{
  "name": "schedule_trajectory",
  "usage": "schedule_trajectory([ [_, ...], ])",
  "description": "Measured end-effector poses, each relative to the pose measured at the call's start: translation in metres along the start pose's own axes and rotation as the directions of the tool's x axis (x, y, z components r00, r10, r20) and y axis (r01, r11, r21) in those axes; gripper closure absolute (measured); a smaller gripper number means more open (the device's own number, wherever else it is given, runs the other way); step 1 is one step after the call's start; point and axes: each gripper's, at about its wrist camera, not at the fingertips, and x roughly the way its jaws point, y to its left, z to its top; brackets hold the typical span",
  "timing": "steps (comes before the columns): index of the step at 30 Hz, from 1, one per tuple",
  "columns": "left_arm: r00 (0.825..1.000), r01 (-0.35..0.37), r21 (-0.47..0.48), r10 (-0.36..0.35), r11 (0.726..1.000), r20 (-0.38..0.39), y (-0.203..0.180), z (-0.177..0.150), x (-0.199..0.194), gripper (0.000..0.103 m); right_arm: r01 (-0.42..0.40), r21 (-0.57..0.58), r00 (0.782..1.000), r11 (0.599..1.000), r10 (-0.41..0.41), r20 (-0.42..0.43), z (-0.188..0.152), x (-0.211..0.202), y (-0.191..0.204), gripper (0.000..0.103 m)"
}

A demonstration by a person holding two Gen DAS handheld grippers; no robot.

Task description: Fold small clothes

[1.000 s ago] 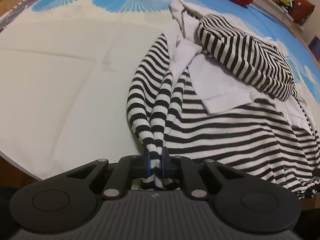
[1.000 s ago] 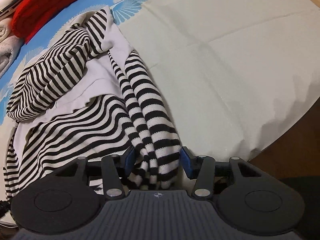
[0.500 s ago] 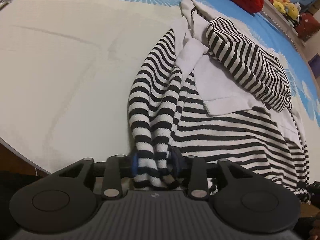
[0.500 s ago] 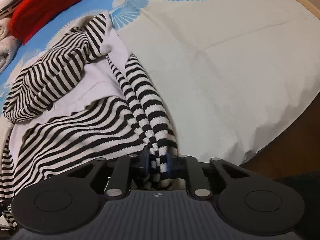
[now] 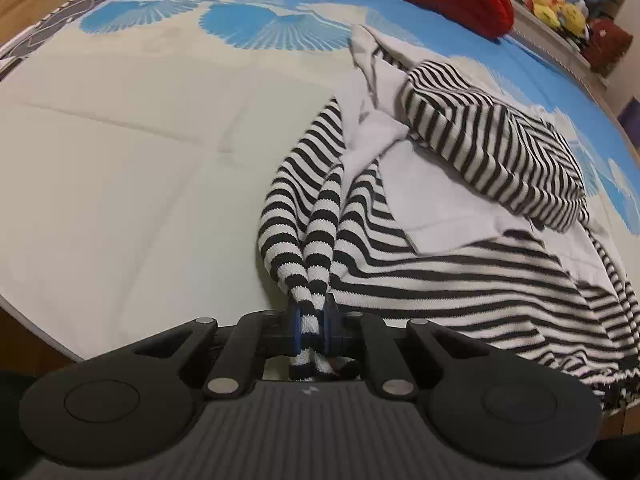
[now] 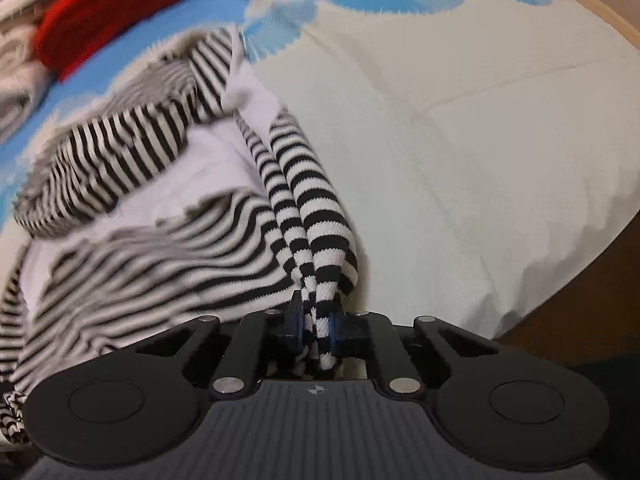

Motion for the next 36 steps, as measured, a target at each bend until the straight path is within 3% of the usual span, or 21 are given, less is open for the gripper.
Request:
schedule_trajectory([
  [4, 0.995, -0.003, -0.015, 0.002, 1.000, -0.098, 0.003, -0.006, 0.018, 0.077, 0.021, -0.008, 0.999, 1.000, -0.022, -0.027, 0.000, 0.006, 0.000, 0.089],
  [5, 0.995, -0.003, -0.024, 0.001, 1.000, -0.099, 0.005, -0.006, 0.019, 0.075, 0.023, -0.002, 0.999, 1.000, -0.023, -0.048, 0.000, 0.010, -0.001, 0.084],
  [8, 0.994, 0.009, -0.051, -0.014, 0.999, -0.104, 0.008, -0.006, 0.019, 0.075, 0.034, 0.002, 0.997, 0.999, -0.034, -0.071, -0.002, 0.013, -0.002, 0.079],
  [18, 0.994, 0.000, -0.032, -0.003, 1.000, -0.105, 0.005, -0.005, 0.021, 0.075, 0.038, -0.024, 0.997, 0.999, -0.040, -0.067, -0.004, 0.013, -0.001, 0.079],
  [21, 0.995, -0.002, -0.025, -0.001, 1.000, -0.104, 0.004, -0.005, 0.021, 0.076, 0.037, -0.027, 0.997, 0.999, -0.039, -0.064, -0.004, 0.013, -0.001, 0.080],
  [26, 0.996, 0.015, -0.007, -0.016, 1.000, -0.089, 0.001, -0.005, 0.018, 0.093, 0.020, -0.048, 0.999, 0.999, -0.022, -0.039, -0.005, 0.007, 0.003, 0.091],
  [31, 0.999, 0.021, 0.012, -0.020, 1.000, -0.048, -0.003, -0.004, 0.008, 0.095, -0.008, -0.052, 1.000, 0.999, 0.009, 0.018, -0.002, -0.005, 0.004, 0.094],
  [36, 0.997, 0.060, 0.042, -0.062, 0.997, 0.041, -0.006, 0.004, -0.023, 0.095, -0.062, -0.054, 0.993, 0.997, 0.067, 0.102, 0.005, -0.027, 0.005, 0.094],
])
